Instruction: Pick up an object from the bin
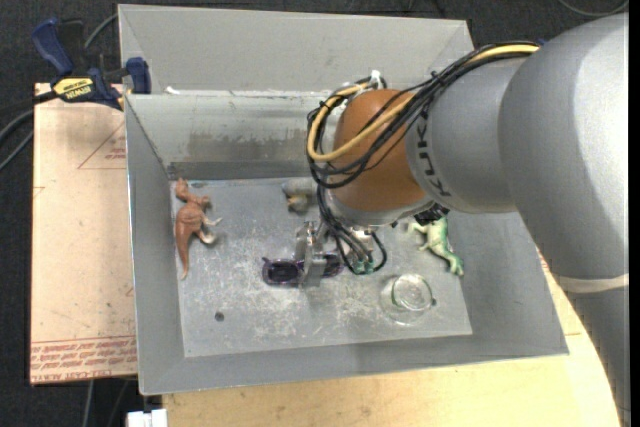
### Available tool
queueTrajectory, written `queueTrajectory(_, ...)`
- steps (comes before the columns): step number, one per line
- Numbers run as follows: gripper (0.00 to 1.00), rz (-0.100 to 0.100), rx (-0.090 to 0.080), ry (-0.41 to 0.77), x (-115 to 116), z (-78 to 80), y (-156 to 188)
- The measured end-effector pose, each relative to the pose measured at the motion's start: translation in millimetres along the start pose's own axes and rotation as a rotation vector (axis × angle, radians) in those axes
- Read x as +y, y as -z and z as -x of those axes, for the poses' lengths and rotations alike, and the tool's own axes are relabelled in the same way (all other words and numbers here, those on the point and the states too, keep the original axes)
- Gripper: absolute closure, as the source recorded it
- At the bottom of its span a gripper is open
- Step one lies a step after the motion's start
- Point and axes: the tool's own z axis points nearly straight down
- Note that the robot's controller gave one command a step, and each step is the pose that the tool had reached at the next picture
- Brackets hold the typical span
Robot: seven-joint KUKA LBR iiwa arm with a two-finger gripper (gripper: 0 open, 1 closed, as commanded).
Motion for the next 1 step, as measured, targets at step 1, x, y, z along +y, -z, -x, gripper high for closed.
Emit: queueTrajectory(1, 1.00, 0.000, 0.003, 0.000, -0.1, -0.8, 2.1)
